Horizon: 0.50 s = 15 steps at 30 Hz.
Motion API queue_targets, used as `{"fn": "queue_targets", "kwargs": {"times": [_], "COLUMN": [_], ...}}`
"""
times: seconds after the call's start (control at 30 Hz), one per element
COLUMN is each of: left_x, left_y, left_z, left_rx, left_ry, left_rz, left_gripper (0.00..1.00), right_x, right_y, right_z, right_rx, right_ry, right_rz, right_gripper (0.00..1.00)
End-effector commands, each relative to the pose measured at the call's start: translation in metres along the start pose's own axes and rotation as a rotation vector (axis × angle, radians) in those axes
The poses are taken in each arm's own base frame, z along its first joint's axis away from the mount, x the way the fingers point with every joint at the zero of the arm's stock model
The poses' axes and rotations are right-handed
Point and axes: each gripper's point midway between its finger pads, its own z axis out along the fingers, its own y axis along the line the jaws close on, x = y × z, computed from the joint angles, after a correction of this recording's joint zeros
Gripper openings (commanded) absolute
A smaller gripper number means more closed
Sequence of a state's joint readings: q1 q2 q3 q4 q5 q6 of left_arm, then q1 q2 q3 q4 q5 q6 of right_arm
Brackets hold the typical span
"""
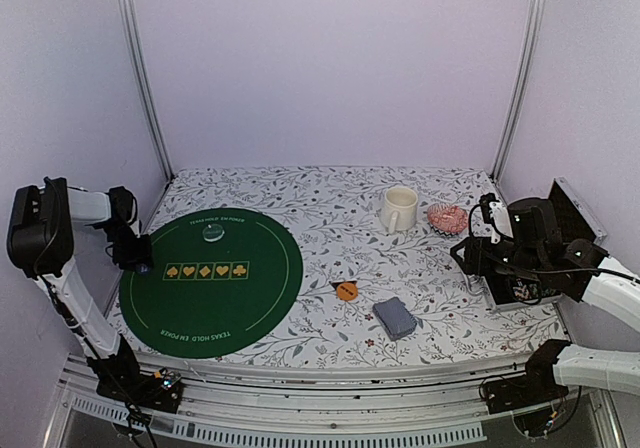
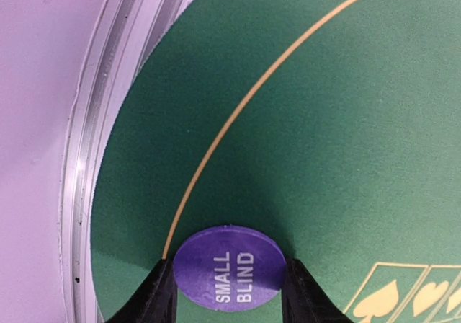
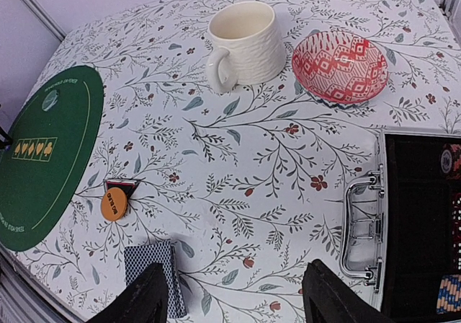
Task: Distribute texas hold em gaming equipment
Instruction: Place the small blind button in the small blind area.
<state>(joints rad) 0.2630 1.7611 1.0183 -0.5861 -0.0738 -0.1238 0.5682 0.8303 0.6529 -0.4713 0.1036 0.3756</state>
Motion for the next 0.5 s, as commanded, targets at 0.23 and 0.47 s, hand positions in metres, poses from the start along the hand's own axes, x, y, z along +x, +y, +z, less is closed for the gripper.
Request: {"fn": "queue_targets", "kwargs": {"times": [0.23,0.47], "left_x": [-0.0055,-0.0042], "left_y": [-0.0030,-0.0025], "left_z": [0.0049,0.0061], "left_rx": [0.030,0.028], "left_ry": [-0.006,-0.002], "left_rz": [-0.001,0.000], "left_gripper": [0.43,0.44], "right_x": [-0.0005,0.0001], "right_y": [-0.0050,-0.0051], "right_z": [0.0002,0.0005], "right_rx": [0.020,0.019], "right_ry": [-0.012,-0.013], "right_rz": [-0.011,-0.013], "right_gripper": [0.67,0.67]}}
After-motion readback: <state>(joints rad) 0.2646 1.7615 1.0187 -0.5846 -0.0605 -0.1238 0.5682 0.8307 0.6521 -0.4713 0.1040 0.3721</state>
